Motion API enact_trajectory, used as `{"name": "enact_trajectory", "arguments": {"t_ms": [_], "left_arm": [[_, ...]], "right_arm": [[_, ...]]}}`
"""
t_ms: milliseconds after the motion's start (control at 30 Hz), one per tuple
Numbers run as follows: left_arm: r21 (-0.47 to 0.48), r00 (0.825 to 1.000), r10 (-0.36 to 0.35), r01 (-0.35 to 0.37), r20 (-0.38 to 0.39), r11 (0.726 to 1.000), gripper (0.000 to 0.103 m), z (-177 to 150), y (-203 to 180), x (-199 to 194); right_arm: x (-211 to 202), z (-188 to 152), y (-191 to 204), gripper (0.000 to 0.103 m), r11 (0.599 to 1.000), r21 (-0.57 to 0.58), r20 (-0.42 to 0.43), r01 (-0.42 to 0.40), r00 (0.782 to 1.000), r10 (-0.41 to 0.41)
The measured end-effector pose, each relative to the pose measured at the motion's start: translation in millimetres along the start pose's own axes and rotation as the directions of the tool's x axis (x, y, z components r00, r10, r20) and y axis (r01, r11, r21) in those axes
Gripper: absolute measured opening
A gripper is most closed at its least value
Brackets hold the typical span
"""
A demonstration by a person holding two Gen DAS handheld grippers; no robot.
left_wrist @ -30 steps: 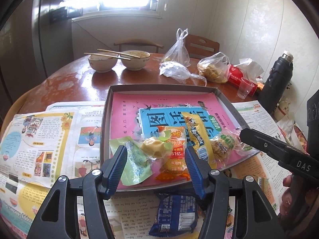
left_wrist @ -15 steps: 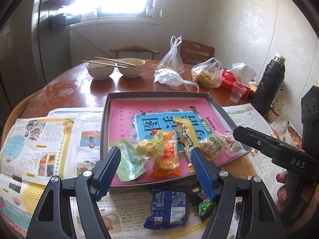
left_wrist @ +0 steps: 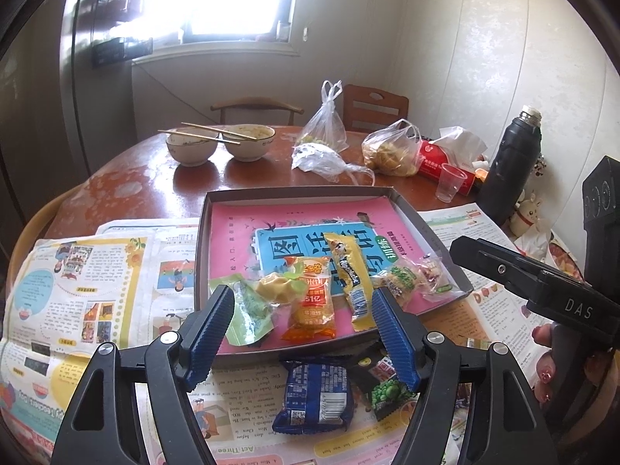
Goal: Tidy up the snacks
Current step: 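Withdraw both tools from the tray toward the remaining snacks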
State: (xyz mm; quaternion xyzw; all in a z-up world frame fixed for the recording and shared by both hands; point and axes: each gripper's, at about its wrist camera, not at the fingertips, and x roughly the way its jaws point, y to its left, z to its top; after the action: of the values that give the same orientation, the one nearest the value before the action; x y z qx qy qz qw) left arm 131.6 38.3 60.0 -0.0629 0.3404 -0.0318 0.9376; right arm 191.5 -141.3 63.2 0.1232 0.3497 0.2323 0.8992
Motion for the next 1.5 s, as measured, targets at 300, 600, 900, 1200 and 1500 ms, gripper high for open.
{"name": "enact_trajectory", "arguments": {"t_ms": [300, 600, 900, 1200, 1500], "left_arm": [[0.002, 1.0, -0.002, 0.002, 0.014, 1.0, 0.075, 0.0, -2.2, -11.7], [0.001, 1.0, -0.004, 0.004, 0.029, 1.0, 0.075, -1.6, -0.1, -26.0], [-0.002, 1.0, -0.003, 0.003, 0.028, 1.0, 0.075, -5.3, 2.7, -34.1], [-0.007, 1.0, -0.007, 0.007, 0.027, 1.0, 0.075, -11.7, 4.0, -41.2], [0.008, 1.0, 0.004, -0.004, -0.012, 1.0, 0.075, -21.6, 1.2, -36.2]], "right_arm": [[-9.5, 1.9, 4.9, 0.073, 1.0, -0.02, 0.011, -0.001, 1.0, 0.001], [-21.0, 3.2, 10.7, 0.075, 0.999, -0.041, 0.026, 0.003, 1.0, -0.001], [-29.4, 4.4, 12.8, 0.076, 0.998, -0.063, 0.032, 0.01, 0.999, -0.008], [-37.9, -1.2, 15.2, 0.076, 0.995, -0.093, 0.025, 0.024, 0.999, -0.022], [-44.3, -12.6, 17.4, 0.076, 0.991, -0.133, 0.007, 0.033, 0.999, -0.032]]}}
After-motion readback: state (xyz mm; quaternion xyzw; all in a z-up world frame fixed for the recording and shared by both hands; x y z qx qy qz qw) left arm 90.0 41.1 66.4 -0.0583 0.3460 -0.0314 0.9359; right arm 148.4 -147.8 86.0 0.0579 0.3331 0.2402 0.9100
